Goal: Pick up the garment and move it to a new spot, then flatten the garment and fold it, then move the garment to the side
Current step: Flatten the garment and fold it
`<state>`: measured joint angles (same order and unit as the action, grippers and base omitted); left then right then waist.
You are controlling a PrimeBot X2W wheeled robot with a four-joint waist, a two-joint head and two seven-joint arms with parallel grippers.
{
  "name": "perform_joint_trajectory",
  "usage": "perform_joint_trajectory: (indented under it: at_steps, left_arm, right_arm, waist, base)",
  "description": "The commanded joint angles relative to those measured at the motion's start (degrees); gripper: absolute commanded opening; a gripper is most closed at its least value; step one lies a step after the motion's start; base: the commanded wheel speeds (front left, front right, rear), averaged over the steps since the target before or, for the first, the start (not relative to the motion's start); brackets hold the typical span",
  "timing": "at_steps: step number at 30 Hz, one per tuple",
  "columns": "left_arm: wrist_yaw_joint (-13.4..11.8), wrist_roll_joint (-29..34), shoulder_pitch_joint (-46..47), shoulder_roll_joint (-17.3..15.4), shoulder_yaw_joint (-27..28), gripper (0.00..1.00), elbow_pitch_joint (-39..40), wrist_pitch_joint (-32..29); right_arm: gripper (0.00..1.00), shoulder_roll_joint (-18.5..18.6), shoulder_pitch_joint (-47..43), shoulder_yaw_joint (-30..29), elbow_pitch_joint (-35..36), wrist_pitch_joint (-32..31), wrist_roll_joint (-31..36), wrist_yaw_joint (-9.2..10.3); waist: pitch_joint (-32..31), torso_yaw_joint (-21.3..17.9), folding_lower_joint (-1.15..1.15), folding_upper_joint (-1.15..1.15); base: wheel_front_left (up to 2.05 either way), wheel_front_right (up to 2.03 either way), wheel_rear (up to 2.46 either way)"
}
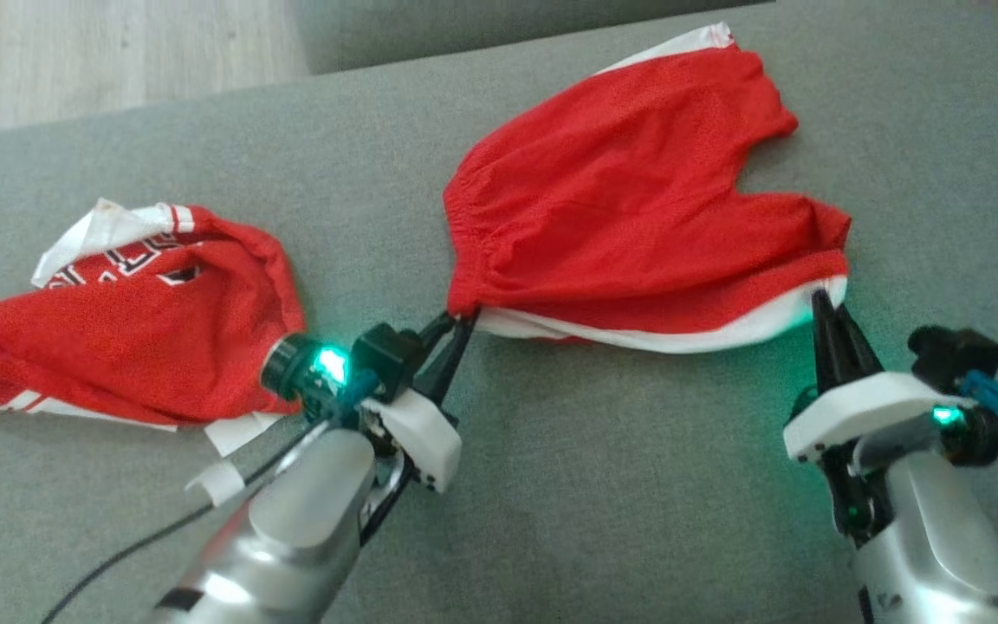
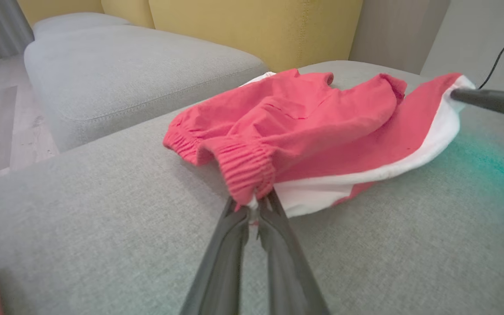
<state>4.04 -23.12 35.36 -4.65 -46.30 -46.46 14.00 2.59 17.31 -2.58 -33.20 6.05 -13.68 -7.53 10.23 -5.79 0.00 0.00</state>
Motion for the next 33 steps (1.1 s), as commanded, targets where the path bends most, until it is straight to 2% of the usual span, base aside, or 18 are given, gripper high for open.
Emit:
perform_joint_trajectory:
  at_steps: [1, 6, 11, 17, 23, 26, 33]
  left_arm:
    - [-0.3, 0.4, 4.8, -1.2, 2.1, 0.0, 1.0, -0.6]
    - [0.7, 0.3, 9.4, -2.9, 2.2, 0.0, 0.3, -4.4]
    - [2.5, -1.8, 15.7, -5.2, 2.7, 0.0, 0.0, -10.6]
    - [3.4, -9.4, 22.6, -6.7, 3.3, 0.0, 2.9, -19.1]
    - [3.4, -16.8, 24.8, -7.9, 4.5, 0.0, 7.3, -23.3]
    - [3.1, -18.2, 24.2, -8.6, 5.3, 0.0, 8.9, -24.5]
    - [0.3, -18.6, 23.2, -10.7, 5.7, 0.0, 13.2, -27.2]
  right_arm:
    - [0.0, 0.3, 2.8, 2.4, 3.8, 0.2, -1.2, 0.04]
    - [0.0, 0.7, 5.0, 4.0, 9.7, -1.8, -3.6, 0.04]
    - [0.0, 3.1, 9.1, 5.5, 15.6, -5.1, -7.2, 0.04]
    - [0.0, 6.9, 14.3, 6.8, 19.8, -7.9, -9.0, 0.04]
    - [0.0, 9.7, 15.2, 8.3, 23.5, -7.9, -8.7, 0.04]
    - [0.0, 10.6, 13.9, 7.9, 25.8, -7.8, -7.6, 0.04]
    - [0.0, 11.4, 11.4, 7.5, 28.9, -9.5, -5.2, 0.04]
  waist:
    - [-1.3, 0.2, 0.0, 0.0]
    - [-3.9, 0.5, 0.0, 0.0]
    - [-7.7, 0.6, 0.0, 0.0]
    - [-11.8, 1.0, 0.0, 0.0]
    - [-13.6, 2.0, 0.0, 0.0]
    - [-13.8, 2.6, 0.0, 0.0]
    - [-11.3, 2.9, 0.0, 0.0]
  base:
    - [0.0, 0.0, 0.0]
    - [0.0, 0.0, 0.0]
    - [0.0, 0.0, 0.0]
    - [0.0, 0.0, 0.0]
    - [0.0, 0.0, 0.0]
    - [0.0, 0.0, 0.0]
    - [0.0, 0.0, 0.0]
